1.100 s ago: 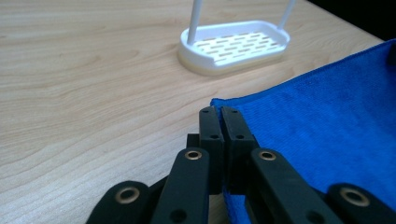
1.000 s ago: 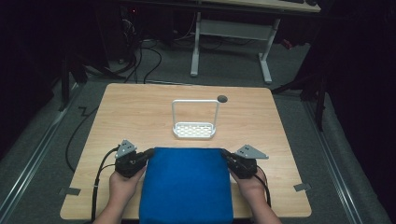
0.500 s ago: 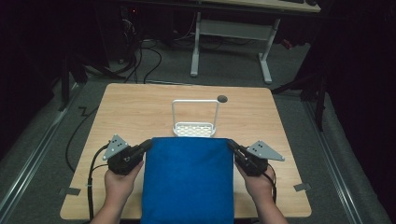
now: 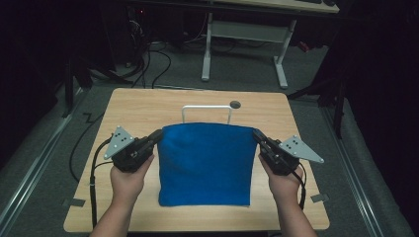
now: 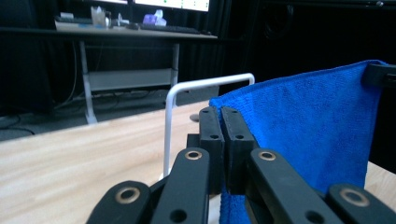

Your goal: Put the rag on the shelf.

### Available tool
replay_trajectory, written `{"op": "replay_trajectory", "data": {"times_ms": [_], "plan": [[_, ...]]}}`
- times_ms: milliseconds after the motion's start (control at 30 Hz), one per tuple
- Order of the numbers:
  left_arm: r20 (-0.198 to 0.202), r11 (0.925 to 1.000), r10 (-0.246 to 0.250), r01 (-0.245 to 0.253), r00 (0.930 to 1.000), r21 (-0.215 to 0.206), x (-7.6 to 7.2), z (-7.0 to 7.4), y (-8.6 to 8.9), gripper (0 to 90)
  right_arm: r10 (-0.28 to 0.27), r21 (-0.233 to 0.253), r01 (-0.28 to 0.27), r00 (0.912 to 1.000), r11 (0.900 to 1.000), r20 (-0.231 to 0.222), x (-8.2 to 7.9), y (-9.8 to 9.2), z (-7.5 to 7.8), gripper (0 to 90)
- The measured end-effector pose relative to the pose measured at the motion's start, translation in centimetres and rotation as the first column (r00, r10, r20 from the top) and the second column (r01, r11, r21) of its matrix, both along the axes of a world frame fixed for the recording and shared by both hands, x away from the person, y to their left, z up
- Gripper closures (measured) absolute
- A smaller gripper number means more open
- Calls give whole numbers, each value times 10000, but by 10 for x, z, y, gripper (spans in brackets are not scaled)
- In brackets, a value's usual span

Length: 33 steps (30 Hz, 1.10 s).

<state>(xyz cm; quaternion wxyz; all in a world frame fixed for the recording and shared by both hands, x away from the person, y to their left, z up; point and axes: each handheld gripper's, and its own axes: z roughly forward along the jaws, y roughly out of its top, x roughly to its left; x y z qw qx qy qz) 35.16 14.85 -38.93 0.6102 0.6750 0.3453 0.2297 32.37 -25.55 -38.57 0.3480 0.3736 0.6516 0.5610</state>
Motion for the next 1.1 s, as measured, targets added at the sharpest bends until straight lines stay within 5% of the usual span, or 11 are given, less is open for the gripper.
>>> {"op": "replay_trajectory", "data": {"times_ms": [700, 1100], "plan": [[800, 9994, 336, -331, 9962, -73, 22, 44, -3, 887, 0, -206, 17, 9966, 9998, 825, 15, -2, 47, 887], [723, 9969, 600, -634, 9956, 463, 58, 56, 0, 886, -66, -139, 75, 9977, 9999, 676, 48, 0, 56, 887]]}}
